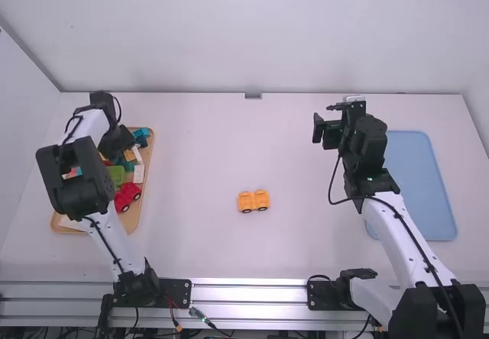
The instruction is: Assemble lego blocks to make yellow taxi
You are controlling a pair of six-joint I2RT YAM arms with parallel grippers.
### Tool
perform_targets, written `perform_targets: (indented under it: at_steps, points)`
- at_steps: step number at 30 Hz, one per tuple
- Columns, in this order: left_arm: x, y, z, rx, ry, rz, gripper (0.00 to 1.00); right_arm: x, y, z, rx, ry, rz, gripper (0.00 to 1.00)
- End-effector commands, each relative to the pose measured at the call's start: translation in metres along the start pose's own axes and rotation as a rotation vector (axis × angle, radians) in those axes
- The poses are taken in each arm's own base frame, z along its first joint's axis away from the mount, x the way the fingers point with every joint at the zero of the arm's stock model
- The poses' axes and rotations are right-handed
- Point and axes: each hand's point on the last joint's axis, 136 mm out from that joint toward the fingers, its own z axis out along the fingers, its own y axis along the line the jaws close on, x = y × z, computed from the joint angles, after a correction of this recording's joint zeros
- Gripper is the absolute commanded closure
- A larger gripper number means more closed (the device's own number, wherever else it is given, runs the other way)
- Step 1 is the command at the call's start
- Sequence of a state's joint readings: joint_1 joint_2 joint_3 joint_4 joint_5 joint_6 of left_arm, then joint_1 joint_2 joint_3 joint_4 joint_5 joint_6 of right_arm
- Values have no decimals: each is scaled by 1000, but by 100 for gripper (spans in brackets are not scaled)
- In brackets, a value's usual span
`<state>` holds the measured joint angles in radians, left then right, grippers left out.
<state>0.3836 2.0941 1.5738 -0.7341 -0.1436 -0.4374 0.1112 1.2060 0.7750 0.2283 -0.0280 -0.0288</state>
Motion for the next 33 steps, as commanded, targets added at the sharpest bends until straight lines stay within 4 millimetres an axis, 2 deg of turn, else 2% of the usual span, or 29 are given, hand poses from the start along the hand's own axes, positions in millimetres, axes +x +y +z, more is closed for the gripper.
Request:
perform_targets:
  at_steps: [1, 4, 6, 11, 15, 19, 26, 33]
  points:
    - [1, 6, -6, -1, -12, 16, 54, -14, 1, 0, -3, -28, 4, 1]
    - [4, -8, -3, 83, 2, 83, 55, -14, 1, 0, -3, -28, 5, 1]
    - [4, -10, -2, 92, 1, 82, 56, -14, 1, 0, -3, -28, 5, 1]
    - [7, -15, 2, 96, -12, 147, 51, -14, 1, 0, -3, -26, 5, 1]
    - [10, -20, 5, 97, -21, 162, 51, -14, 0, 0, -2, -25, 5, 1]
    - [13, -25, 6, 100, -26, 251, 52, -13, 0, 0, -2, -25, 5, 1]
    - [15, -25, 8, 100, -26, 257, 52, -14, 0, 0, -2, -25, 5, 1]
    - [19, -23, 22, 101, -47, 274, 50, -14, 0, 0, -2, -28, 5, 1]
